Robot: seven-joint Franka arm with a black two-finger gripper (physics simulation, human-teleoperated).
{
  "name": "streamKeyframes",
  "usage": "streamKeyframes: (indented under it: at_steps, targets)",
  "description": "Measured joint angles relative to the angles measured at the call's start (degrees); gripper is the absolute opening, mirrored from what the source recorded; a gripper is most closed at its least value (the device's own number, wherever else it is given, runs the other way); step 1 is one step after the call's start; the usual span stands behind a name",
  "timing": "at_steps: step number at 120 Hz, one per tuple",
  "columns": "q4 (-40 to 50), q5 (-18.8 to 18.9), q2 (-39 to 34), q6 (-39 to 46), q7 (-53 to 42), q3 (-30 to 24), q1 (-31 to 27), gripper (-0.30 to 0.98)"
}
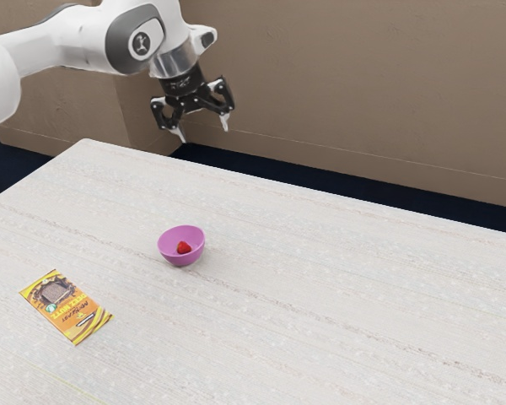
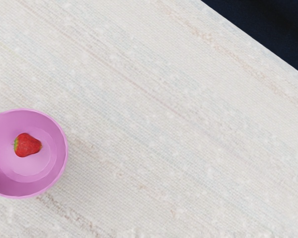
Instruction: Take strawberry from the bowl
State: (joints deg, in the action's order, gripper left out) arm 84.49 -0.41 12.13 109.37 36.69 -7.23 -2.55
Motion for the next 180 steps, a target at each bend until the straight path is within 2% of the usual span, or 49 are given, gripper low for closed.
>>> streamKeyframes:
  at_steps: [29,37,64,91,104,141,180]
  targets:
    - [0.8,1.1,2.3,-7.3,-9.9,0.0,0.1,0.67]
    - [1.8,1.8,4.7,-8.2,-12.4,1.5,0.2,0.67]
    - [-4.8,3.3,17.0,-6.1,-24.8,4.8,-1.8,0.68]
    - [-5.7,4.3,22.3,-2.9,-36.3,4.9,-2.5,0.68]
    - [-4.9,4.3,23.3,-1.0,-41.2,4.9,-2.6,0.67]
    - [-1.7,5.5,23.3,1.2,-51.8,4.9,-2.9,0.46]
    - [0.7,9.4,23.1,3.6,-60.2,4.8,-2.9,0.40]
